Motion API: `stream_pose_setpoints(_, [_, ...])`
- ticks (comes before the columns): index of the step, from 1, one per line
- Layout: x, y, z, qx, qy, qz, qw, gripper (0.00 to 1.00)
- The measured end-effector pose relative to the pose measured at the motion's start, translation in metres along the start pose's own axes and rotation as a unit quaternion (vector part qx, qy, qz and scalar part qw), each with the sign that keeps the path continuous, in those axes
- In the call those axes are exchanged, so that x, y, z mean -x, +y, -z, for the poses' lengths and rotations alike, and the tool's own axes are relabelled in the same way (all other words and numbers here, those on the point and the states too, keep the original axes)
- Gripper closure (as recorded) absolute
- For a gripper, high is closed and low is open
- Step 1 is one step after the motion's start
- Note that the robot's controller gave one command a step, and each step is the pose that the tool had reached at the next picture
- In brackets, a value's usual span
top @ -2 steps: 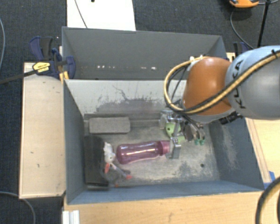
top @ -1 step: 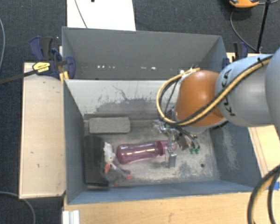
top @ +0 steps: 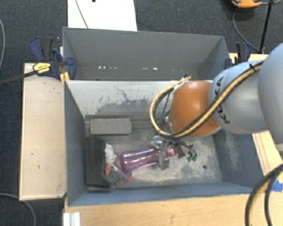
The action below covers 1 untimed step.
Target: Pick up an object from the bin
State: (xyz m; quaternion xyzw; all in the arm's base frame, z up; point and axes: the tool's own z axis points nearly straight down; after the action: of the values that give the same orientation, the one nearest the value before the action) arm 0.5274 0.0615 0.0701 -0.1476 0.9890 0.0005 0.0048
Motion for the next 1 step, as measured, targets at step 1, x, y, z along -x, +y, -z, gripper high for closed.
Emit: stream_pose_setpoints(1, [0.0, 0.0, 0.0, 0.0, 0.0, 0.0, 1.0, 1.0])
